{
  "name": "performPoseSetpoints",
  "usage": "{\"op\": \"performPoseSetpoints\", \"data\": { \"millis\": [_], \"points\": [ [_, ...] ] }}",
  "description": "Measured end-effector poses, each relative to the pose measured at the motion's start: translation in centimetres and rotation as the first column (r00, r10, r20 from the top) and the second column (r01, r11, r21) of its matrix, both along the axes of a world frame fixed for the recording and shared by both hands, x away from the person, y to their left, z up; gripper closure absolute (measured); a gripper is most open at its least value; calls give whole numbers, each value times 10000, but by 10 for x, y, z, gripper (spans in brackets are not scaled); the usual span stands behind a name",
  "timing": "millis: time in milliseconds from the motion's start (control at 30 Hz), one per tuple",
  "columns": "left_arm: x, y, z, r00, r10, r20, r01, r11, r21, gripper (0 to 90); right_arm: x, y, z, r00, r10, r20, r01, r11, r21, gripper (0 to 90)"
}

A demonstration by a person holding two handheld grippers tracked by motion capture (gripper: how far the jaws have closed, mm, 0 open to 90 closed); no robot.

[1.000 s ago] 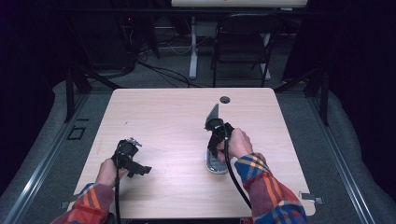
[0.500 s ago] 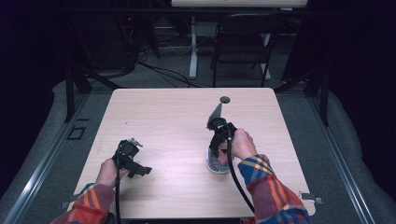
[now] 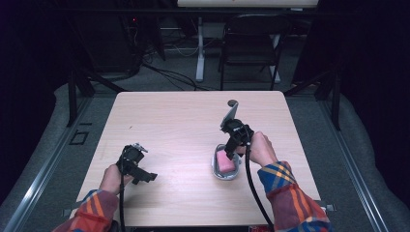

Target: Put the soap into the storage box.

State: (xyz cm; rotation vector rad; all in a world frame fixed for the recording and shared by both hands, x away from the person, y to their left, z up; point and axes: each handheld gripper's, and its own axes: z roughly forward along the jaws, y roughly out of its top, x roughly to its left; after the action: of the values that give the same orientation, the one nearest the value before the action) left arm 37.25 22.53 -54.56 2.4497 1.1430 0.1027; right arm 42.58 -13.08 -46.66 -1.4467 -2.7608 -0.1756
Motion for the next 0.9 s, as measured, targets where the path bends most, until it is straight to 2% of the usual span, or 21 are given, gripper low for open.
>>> {"op": "performPoseSetpoints", "data": {
  "millis": [67, 100, 200, 233, 400, 433, 467, 500, 567, 633, 733, 833, 867, 900],
  "points": [
    [0, 0, 0, 10000, -3, -2, 3, 10000, -1, 1, 0, -3, 2, 9998, 149, 91, -148, 9999, -47, 489],
    [0, 0, 0, 10000, -4, 0, 4, 10000, -4, 1, -4, -7, 4, 9991, 104, 408, -112, 9997, 207, 484],
    [0, 0, 0, 10000, -9, 9, 9, 10000, -1, 1, -7, -12, 7, 9979, 335, 548, -343, 9993, 144, 464],
    [0, 0, 0, 10000, -7, 12, 7, 10000, -6, 1, -10, -20, 10, 9961, 371, 796, -391, 9990, 237, 440],
    [0, 0, 1, 10000, -6, 58, 6, 10000, 23, 1, -20, -38, 12, 9910, 437, 1264, -514, 9970, 586, 357],
    [0, 0, 1, 10000, -1, 57, 1, 10000, 23, 1, -23, -43, 13, 9873, 508, 1507, -607, 9962, 623, 326],
    [0, 0, 1, 10000, -1, 57, 1, 10000, 23, 1, -23, -43, 13, 9873, 508, 1507, -607, 9962, 623, 326],
    [0, 0, 0, 10000, 18, 42, -18, 10000, 2, 1, -29, -52, 14, 9832, 482, 1758, -642, 9942, 863, 263],
    [0, 0, 0, 10000, 25, 42, -26, 10000, 12, 1, -35, -60, 16, 9774, 525, 2048, -680, 9953, 689, 207],
    [0, 0, 0, 10000, 32, 39, -32, 10000, 13, 1, -41, -68, 18, 9719, 531, 2292, -728, 9943, 781, 158],
    [0, 0, 0, 10000, 35, 53, -36, 10000, 23, 1, -48, -77, 20, 9682, 590, 2433, -814, 9932, 832, 138],
    [0, 0, 0, 10000, 38, 44, -38, 10000, 20, 1, -64, -97, 19, 9562, 473, 2887, -791, 9919, 996, 89],
    [0, 0, 0, 10000, 42, 46, -42, 10000, 20, 1, -64, -97, 19, 9562, 473, 2887, -791, 9919, 996, 89],
    [0, 0, 1, 10000, 32, 61, -33, 10000, 39, 1, -69, -105, 17, 9560, 415, 2903, -758, 9913, 1077, 60]
  ]
}}
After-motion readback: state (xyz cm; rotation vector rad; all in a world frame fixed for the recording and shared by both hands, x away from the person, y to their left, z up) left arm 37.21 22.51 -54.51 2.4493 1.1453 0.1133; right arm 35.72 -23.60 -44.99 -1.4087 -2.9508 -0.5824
